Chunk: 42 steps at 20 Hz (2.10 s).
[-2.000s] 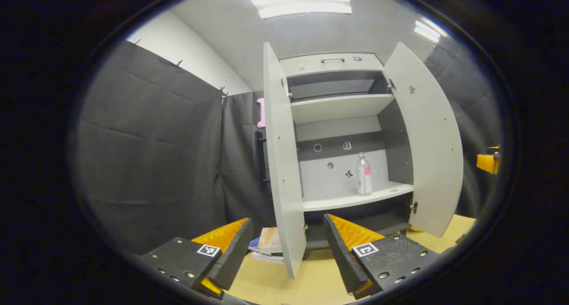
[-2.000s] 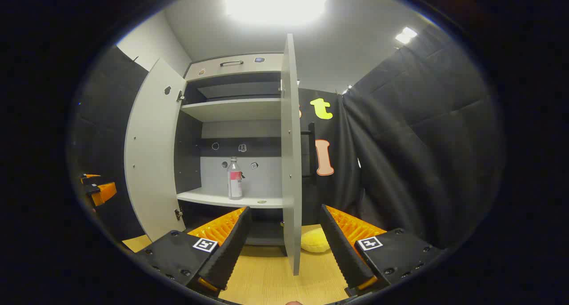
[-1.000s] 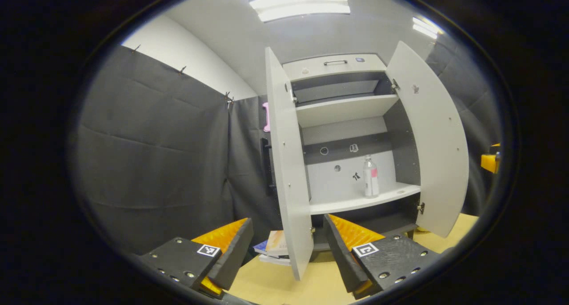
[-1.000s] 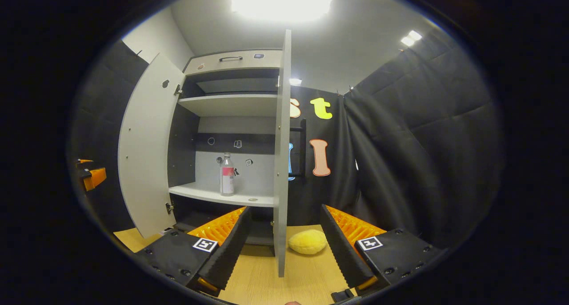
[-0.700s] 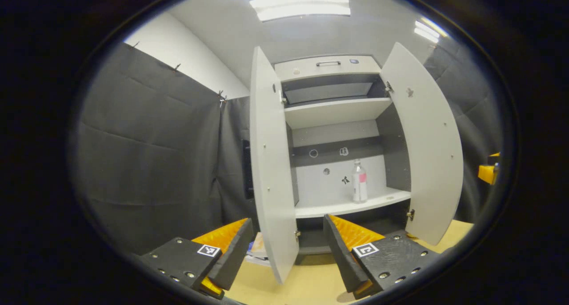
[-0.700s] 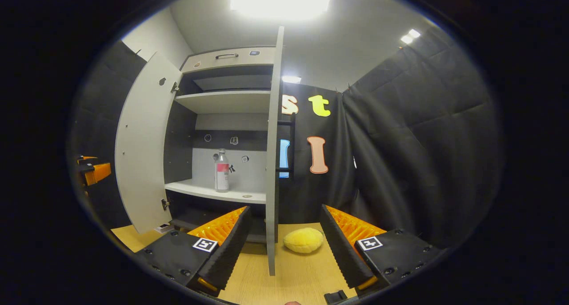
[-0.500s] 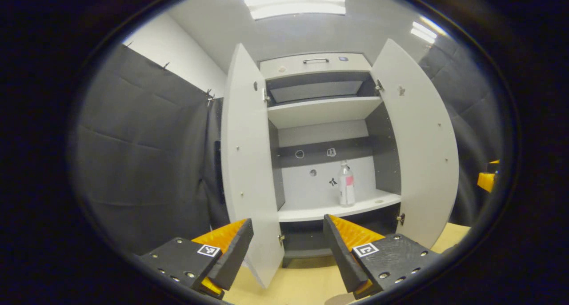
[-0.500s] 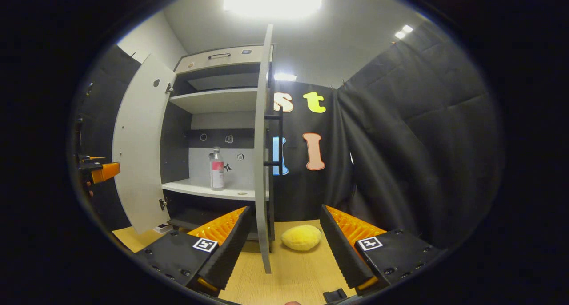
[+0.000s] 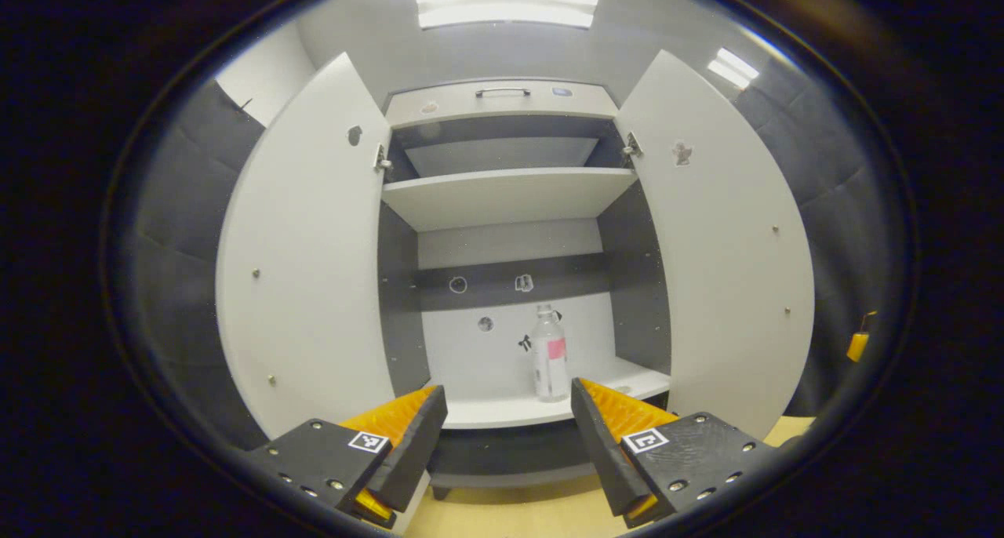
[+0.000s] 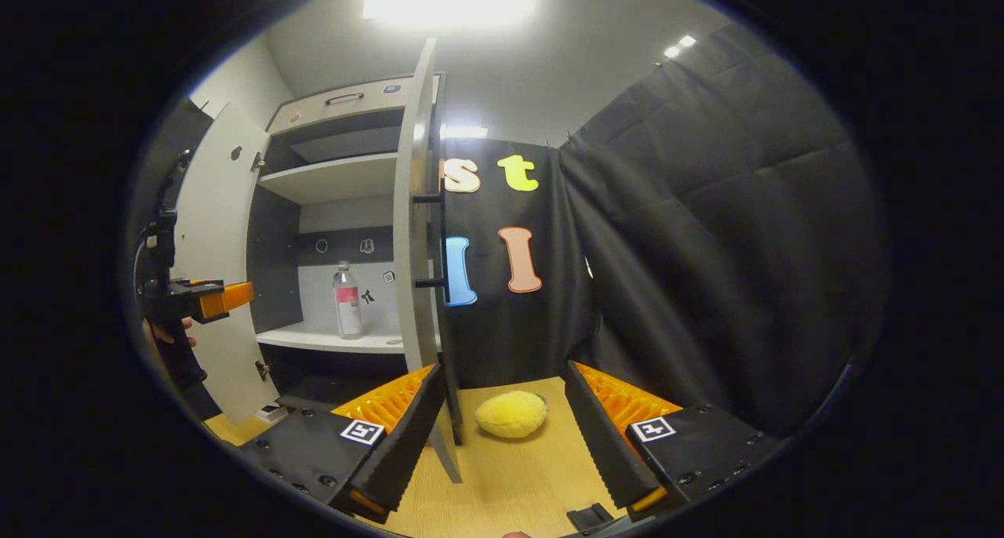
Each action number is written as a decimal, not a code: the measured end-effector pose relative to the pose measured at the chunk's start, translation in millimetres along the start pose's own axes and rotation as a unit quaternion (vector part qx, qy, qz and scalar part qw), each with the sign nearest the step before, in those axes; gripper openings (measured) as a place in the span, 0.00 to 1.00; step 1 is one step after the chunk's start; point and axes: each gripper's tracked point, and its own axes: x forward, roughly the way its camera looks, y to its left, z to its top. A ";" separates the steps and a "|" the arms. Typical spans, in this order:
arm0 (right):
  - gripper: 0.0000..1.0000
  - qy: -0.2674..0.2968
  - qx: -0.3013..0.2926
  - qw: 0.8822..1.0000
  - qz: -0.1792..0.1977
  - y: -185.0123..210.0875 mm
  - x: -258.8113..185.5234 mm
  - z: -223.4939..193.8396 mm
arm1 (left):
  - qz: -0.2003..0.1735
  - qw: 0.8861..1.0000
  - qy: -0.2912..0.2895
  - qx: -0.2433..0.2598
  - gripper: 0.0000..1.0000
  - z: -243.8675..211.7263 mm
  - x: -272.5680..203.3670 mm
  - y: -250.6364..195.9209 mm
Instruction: Grasp the bottle in the cabinet with the left hand and place it on the coaster, then close the right door with the right hand and the left door with the left hand.
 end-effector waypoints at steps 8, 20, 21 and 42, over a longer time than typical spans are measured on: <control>0.98 0.013 0.018 0.997 -0.069 -23.0 21.8 -10.3 | -0.045 0.999 0.011 -0.023 0.92 -28.2 111.9 -24.0; 0.98 0.037 -0.017 0.993 -0.115 -33.8 35.3 -23.2 | -0.065 0.995 0.065 -0.044 0.92 -95.6 234.1 -53.8; 0.93 0.036 -0.022 0.992 -0.115 -32.7 41.5 -22.7 | -0.060 0.995 0.068 -0.049 0.92 -98.4 240.0 -53.4; 0.98 0.035 -0.031 0.999 0.002 -1.5 42.3 -23.6 | -0.004 0.999 0.037 -0.028 0.69 -68.3 112.3 5.2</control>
